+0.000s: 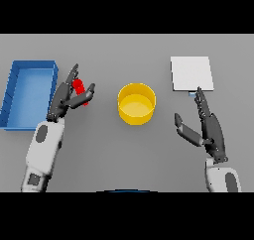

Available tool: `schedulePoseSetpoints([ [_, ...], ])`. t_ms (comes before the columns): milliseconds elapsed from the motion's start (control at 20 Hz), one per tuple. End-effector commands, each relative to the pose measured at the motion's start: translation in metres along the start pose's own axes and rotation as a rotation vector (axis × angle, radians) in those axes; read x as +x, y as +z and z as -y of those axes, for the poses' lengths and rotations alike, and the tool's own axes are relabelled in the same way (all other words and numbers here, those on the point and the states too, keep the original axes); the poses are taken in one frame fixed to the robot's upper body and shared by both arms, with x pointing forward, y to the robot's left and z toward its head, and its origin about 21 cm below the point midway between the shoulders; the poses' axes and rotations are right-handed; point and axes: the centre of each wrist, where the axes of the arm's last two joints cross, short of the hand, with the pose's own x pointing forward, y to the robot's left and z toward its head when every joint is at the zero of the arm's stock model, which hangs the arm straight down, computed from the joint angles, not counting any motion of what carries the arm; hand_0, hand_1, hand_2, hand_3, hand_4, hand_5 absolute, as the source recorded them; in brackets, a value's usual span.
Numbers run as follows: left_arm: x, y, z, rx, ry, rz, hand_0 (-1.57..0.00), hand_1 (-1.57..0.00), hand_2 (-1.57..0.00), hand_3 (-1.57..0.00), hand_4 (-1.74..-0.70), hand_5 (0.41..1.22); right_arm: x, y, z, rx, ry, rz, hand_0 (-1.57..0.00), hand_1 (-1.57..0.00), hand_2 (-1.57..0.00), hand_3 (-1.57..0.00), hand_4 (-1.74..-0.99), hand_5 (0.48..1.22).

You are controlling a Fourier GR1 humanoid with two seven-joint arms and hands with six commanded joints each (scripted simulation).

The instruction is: Pick up the red beaker and tilt it to pour out 1 green nut into yellow bowl. Pick up the yellow bowl and place it on the metallic measuring scale.

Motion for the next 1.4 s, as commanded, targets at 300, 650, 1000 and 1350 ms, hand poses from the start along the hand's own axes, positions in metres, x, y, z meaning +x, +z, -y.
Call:
schedulePoseSetpoints([
  [300, -0.003, -0.012, 0.014, 0.013, 0.055, 0.018, -0.25, -0.28, -0.31, -0.22, -1.44, 0.795, 0.000, -0.001, 0.002, -0.011, 0.015, -0.006, 0.00, 0.00, 0.00, 0.00, -1.289, 0.684],
  [650, -0.006, -0.017, 0.026, 0.063, 0.009, 0.054, -1.28, -1.29, -1.29, -1.29, -1.45, 1.132, 0.000, -0.002, 0.003, 0.006, 0.014, 0.012, 0.00, 0.00, 0.00, 0.00, -1.293, 0.682],
  [1000, 0.011, -0.018, 0.020, 0.096, 0.032, 0.129, -1.51, -1.51, -1.51, -1.51, -1.68, 1.103, -0.001, -0.003, 0.000, 0.015, 0.037, 0.038, 0.00, 0.00, 0.00, 0.00, -1.263, 0.671],
  [1350, 0.065, -0.020, 0.015, 0.029, -0.211, 0.210, -1.56, -1.56, -1.56, -1.56, -1.73, 1.113, 0.003, -0.005, -0.005, 0.008, 0.061, 0.043, 0.00, 0.00, 0.00, 0.00, -1.247, 0.685],
])
